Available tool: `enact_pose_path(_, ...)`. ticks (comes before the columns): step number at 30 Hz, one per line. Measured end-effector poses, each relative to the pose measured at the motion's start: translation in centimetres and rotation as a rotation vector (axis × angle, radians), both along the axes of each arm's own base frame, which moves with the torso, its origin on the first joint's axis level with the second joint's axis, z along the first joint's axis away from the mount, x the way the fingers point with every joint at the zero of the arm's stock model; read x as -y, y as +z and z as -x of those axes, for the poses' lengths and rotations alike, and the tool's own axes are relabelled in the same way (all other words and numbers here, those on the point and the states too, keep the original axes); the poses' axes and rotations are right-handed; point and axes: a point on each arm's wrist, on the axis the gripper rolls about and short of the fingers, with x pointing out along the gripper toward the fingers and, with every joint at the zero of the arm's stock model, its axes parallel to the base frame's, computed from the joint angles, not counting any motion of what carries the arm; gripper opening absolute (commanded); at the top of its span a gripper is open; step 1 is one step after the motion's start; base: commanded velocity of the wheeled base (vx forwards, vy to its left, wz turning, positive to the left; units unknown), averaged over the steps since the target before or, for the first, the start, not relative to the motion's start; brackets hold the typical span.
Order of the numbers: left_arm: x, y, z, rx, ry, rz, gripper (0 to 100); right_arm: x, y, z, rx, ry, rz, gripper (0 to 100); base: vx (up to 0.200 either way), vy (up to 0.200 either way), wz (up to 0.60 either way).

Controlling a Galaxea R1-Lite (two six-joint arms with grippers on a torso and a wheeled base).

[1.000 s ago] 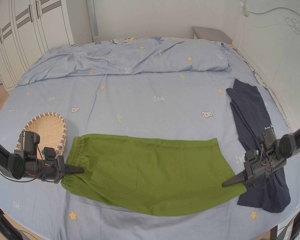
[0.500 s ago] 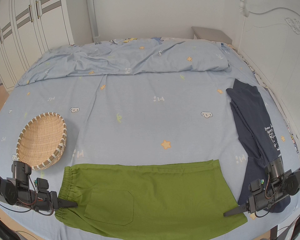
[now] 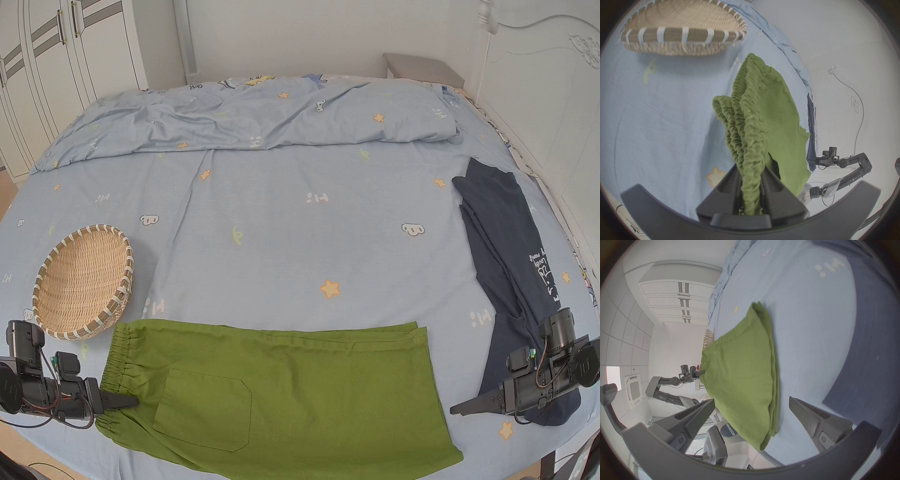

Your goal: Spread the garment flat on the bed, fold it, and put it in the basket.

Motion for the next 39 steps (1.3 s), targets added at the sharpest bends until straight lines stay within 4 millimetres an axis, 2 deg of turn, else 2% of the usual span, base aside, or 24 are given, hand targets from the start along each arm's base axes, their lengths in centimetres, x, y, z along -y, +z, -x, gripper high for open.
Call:
enact_pose_path(3,-0.3,0.7,0.4,0.034,0.015,-0.023,0,0.3,1.3,-0.4,0.065,-0.035,0.014,100,0.000,0.000,0.00)
enact_pose_path(9,-1.4,2.3,1.4,0.078,0.038,-0.096,0,0.5,6.3,-1.6,0.268,-0.166,0.113,100,0.000,0.000,0.00)
enact_pose_path(14,-2.4,4.4,1.4,0.130,0.079,-0.216,0,-0.1,9.9,-1.1,0.391,-0.212,0.129,100,0.000,0.000,0.00)
enact_pose_path(19,-2.0,6.4,0.9,0.180,0.055,-0.253,0,-0.3,11.6,-0.5,0.446,-0.213,0.121,100,0.000,0.000,0.00)
enact_pose_path(25,-0.1,9.6,0.7,0.166,-0.035,-0.259,0,-0.3,12.3,-0.1,0.479,-0.217,0.116,100,0.000,0.000,0.00)
enact_pose_path(31,3.2,13.1,0.7,0.208,-0.168,-0.244,0,-0.2,12.6,0.0,0.489,-0.234,0.127,100,0.000,0.000,0.00)
enact_pose_path(39,7.7,15.2,1.1,0.276,-0.312,-0.297,0,-0.2,12.7,0.0,0.497,-0.258,0.150,100,0.000,0.000,0.00)
